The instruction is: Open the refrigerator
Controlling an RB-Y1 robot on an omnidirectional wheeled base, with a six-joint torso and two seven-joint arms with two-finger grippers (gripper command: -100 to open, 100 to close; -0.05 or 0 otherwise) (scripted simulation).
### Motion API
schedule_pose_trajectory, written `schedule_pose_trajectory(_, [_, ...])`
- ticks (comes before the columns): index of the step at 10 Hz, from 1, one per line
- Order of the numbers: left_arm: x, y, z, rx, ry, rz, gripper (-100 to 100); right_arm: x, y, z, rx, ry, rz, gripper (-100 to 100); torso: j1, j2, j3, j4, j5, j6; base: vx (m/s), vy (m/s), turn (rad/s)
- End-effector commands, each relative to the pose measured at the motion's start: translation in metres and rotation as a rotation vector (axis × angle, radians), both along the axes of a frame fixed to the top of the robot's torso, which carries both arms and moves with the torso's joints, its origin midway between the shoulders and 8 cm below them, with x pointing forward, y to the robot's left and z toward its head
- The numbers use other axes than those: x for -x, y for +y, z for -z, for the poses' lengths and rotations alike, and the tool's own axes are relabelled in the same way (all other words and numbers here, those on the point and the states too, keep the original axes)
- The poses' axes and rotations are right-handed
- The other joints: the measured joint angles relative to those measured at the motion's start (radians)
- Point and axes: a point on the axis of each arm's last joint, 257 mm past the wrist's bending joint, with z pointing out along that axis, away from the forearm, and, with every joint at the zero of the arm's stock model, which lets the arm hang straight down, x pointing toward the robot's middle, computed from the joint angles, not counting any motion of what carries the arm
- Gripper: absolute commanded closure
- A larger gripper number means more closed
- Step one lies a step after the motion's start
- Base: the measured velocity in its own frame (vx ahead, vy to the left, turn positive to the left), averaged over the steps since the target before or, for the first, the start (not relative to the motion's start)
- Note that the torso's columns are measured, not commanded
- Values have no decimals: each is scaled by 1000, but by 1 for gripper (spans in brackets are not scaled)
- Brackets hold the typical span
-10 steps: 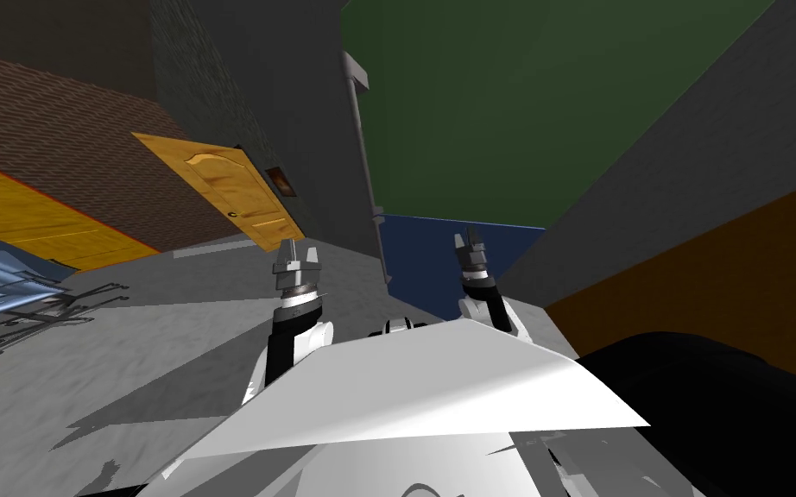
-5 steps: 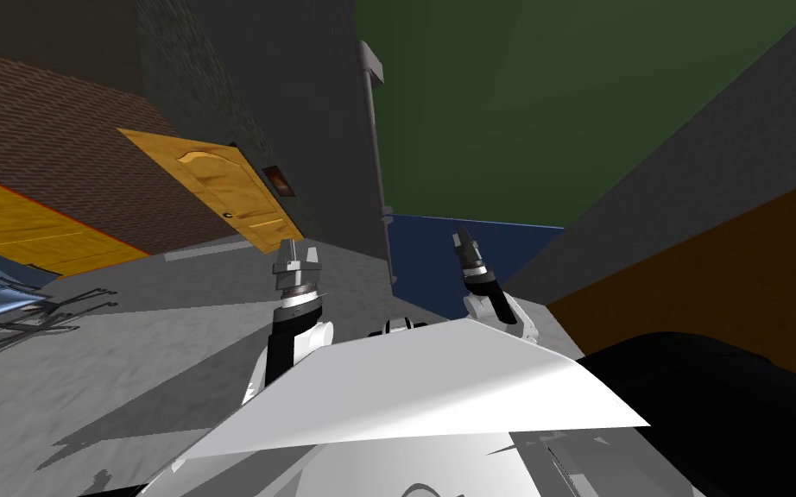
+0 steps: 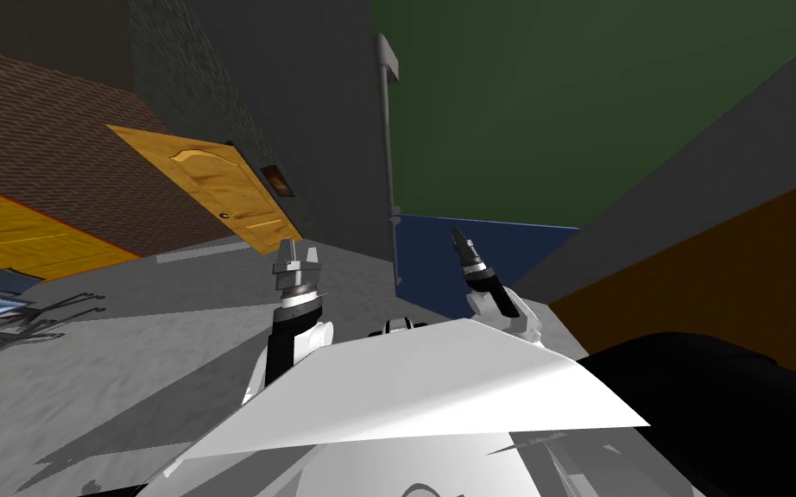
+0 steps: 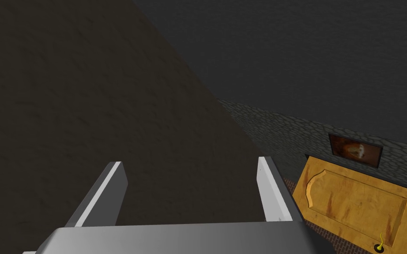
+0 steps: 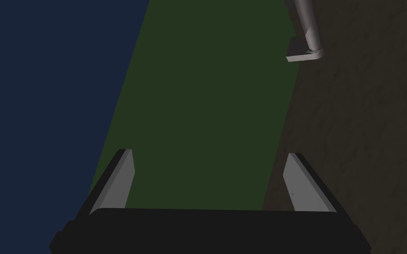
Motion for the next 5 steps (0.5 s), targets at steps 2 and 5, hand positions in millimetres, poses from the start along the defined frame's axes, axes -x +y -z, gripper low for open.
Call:
schedule_pose_trajectory(2, [0, 0, 0, 0, 0, 0, 0, -13, -4, 4, 134, 28, 51, -100, 1, 1, 0, 0, 1, 0, 21, 117, -30])
schedule_pose_trajectory(5, [0, 0, 0, 0, 0, 0, 0, -24, -9, 8, 249, 48, 94, -100, 0, -1, -1, 0, 0, 0, 35, 127, -35])
